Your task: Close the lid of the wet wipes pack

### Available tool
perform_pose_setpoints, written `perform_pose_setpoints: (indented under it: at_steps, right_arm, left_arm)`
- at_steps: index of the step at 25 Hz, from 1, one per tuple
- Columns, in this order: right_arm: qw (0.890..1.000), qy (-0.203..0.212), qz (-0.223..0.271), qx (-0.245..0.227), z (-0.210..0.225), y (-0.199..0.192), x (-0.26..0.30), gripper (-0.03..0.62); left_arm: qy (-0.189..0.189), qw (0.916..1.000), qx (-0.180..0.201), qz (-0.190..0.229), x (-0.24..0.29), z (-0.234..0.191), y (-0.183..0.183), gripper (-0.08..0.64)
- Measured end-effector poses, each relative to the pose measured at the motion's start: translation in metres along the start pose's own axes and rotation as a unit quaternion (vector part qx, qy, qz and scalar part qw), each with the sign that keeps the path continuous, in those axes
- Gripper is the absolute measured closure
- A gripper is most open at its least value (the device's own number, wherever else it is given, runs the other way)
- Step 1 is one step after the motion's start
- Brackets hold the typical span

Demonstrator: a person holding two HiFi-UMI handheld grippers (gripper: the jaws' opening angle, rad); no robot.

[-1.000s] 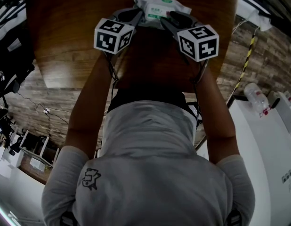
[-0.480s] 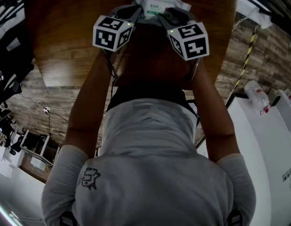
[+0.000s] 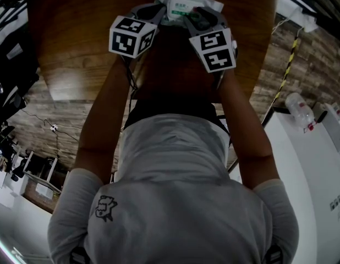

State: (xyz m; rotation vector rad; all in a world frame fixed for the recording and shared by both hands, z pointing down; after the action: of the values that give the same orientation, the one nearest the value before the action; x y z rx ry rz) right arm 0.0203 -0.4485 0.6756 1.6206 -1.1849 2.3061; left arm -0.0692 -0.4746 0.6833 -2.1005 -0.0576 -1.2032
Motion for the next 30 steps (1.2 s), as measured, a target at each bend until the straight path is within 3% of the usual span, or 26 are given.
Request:
perform_pose_setpoints:
  at_steps: [4,15,22,30]
  right_arm:
    - [1.0,-0.009,0.007,-0.005,0.0,-0.001,0.0,0.419]
    - [0.999,-0.002,0.037,0.036,-0.001,0.003,-0.013,0.42]
    - [0.996,-0.022,0.073,0.035,-0.016,0.016,-0.062,0.518]
    - [0.987,-0.016,0.154,0.052,-0.048,0.042,-0.142,0.552]
  left_arm:
    - [0.002,1.0,0.002,0.0,0.001,0.0,0.0,0.546]
    - [0.007,0.9997,0.021,0.011,-0.012,0.006,0.008,0.546]
    - [0.006,0.9984,0.034,0.044,-0.062,0.025,0.023,0.546]
    - [0.007,0.9919,0.082,0.097,-0.149,0.056,0.036,0.546]
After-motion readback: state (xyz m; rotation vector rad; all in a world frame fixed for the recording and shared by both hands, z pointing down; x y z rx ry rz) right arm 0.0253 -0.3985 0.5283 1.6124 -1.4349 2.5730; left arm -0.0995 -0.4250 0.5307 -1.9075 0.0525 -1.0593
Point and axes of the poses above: the fingertips, and each gripper's own axes: x forward along the fingers, z to its right, y out of its top, the point moved 2 cm from there along -x, backward along the fingers, and after that the axes turned 6 degrees about -z, right-handed, at the moved point
